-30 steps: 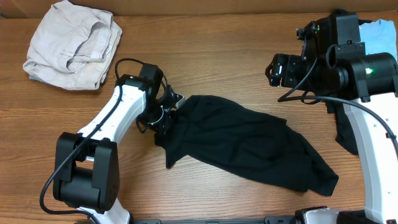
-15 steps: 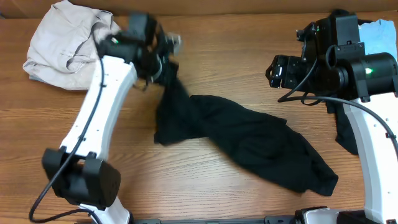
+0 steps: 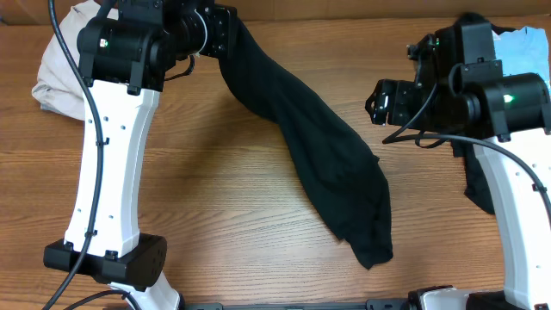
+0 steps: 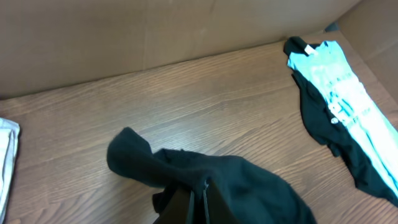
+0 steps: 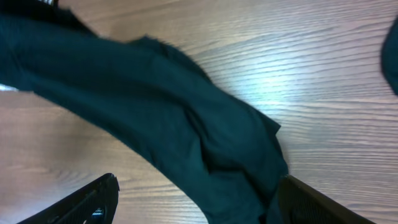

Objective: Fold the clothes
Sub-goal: 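Grasp another corner of the black shirt with the right gripper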

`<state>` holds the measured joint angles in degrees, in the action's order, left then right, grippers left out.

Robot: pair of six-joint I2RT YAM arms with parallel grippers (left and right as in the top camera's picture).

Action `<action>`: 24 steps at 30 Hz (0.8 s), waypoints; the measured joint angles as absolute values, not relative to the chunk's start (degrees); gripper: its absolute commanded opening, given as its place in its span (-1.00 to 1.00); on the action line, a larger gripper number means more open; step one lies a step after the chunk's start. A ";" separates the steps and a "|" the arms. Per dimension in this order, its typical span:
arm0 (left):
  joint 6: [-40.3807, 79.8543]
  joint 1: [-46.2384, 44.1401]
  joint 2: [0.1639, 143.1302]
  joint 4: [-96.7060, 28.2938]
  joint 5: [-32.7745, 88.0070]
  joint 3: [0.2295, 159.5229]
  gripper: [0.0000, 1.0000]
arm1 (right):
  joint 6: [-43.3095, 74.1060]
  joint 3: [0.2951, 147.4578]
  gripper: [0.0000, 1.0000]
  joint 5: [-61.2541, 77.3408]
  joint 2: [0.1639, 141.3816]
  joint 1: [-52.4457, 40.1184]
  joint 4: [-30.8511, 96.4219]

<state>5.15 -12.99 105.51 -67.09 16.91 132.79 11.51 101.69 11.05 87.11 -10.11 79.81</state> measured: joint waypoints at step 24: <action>11.05 -10.09 105.51 -63.88 5.04 132.81 -0.92 | 31.51 65.78 0.44 5.91 87.11 -29.58 69.34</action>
